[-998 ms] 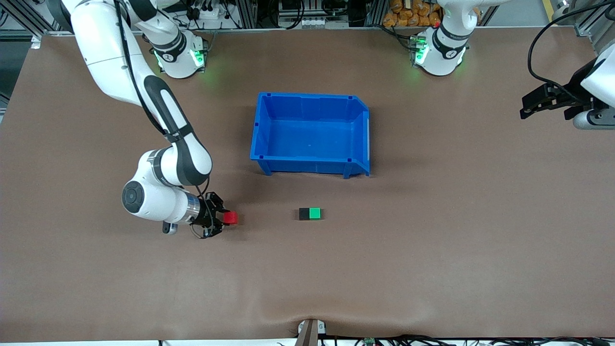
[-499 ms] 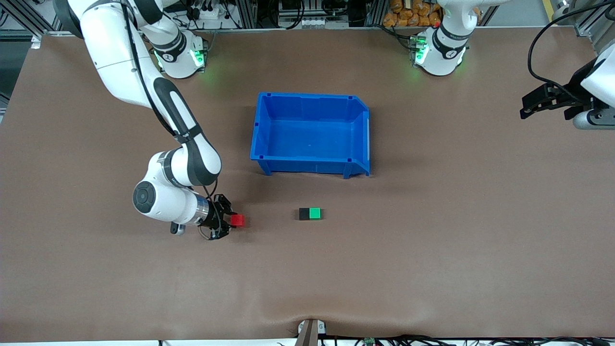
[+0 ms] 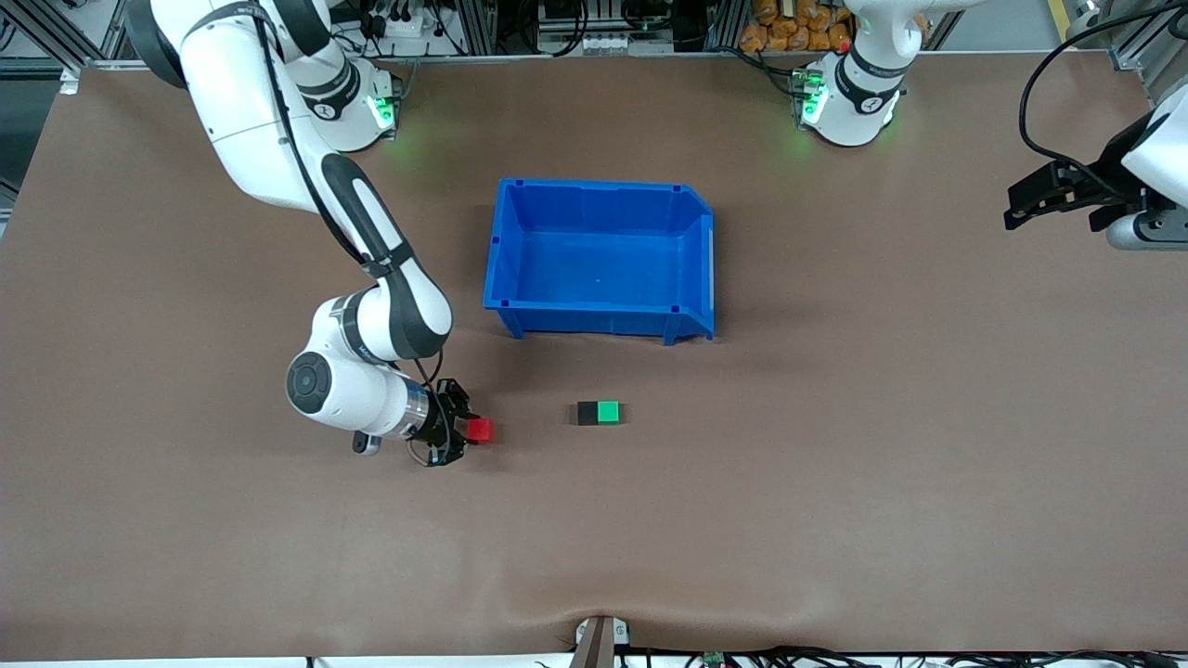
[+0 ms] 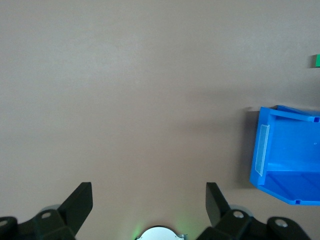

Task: Attach green and red cubes to black cube
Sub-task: 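Lower the red cube beside the black cube with the right gripper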

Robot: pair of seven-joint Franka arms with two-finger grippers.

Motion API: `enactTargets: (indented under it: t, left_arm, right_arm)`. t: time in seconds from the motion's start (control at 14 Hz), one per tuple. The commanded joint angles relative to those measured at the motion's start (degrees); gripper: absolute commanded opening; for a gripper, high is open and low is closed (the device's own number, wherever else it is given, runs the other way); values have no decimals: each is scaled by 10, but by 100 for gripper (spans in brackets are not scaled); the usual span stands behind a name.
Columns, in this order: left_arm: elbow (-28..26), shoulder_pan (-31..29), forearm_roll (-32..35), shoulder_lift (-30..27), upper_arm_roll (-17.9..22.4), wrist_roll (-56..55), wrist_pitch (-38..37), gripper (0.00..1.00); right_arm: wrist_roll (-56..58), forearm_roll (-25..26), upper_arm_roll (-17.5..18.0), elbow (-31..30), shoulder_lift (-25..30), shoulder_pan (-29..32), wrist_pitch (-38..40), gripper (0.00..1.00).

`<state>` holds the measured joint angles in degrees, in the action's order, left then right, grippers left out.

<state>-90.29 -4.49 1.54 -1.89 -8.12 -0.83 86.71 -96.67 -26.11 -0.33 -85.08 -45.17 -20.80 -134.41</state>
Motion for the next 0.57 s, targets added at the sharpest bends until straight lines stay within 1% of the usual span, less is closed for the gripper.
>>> enactTargets:
  t: [0.0,0.29,0.5]
  left_arm:
    - [4,-3,-6,-3,-1,-6,-2,100]
    - [2,-3,-6,-2,0,-5,-2,100]
    - [1,-2,-6,-3,0,-6,-2,100]
  right_arm:
    - [-26,-11,-4,27,-19,-14,-12,0]
    - [-62,-11,-4,49,-34,-30,-14,0]
    - [-69,-11,-4,54,-38,-43,-15,0]
